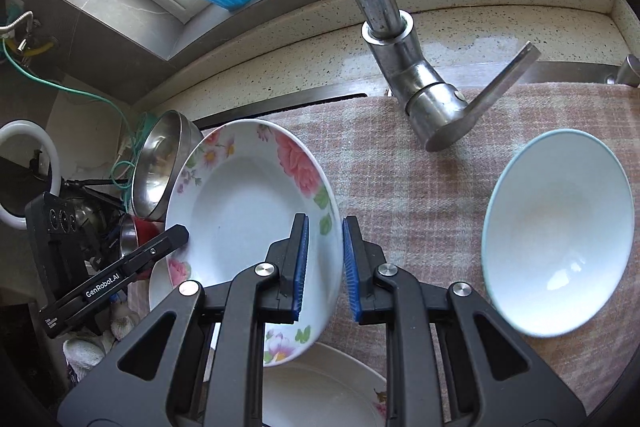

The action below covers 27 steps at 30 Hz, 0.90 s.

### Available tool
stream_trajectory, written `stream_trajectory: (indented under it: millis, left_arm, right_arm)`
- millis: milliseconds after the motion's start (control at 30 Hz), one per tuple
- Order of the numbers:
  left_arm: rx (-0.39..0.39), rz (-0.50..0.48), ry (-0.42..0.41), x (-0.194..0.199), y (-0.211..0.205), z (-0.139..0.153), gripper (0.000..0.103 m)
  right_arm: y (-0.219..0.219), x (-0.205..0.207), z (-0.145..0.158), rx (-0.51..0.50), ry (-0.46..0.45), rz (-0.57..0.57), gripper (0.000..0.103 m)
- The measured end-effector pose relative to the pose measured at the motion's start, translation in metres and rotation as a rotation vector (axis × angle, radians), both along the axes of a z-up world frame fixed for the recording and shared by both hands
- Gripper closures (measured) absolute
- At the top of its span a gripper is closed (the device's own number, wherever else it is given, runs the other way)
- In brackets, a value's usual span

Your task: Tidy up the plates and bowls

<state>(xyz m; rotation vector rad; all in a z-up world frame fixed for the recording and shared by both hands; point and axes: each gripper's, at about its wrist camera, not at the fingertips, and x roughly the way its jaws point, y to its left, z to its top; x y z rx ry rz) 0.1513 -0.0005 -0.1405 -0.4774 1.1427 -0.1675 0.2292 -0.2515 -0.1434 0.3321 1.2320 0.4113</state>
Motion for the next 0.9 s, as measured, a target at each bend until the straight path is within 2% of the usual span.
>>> stream_trajectory:
  millis: [433, 900]
  left_arm:
    - [-0.011, -0.059, -0.017, -0.048, -0.012, 0.015, 0.092]
    - [-0.010, -0.140, 0.050, -0.097, -0.032, -0.008, 0.092]
  right_arm:
    - [-0.019, -0.071, 0.013, 0.014, -0.009, -0.022, 0.085]
    - [-0.047, -0.149, -0.016, 0.026, 0.052, -0.082, 0.085]
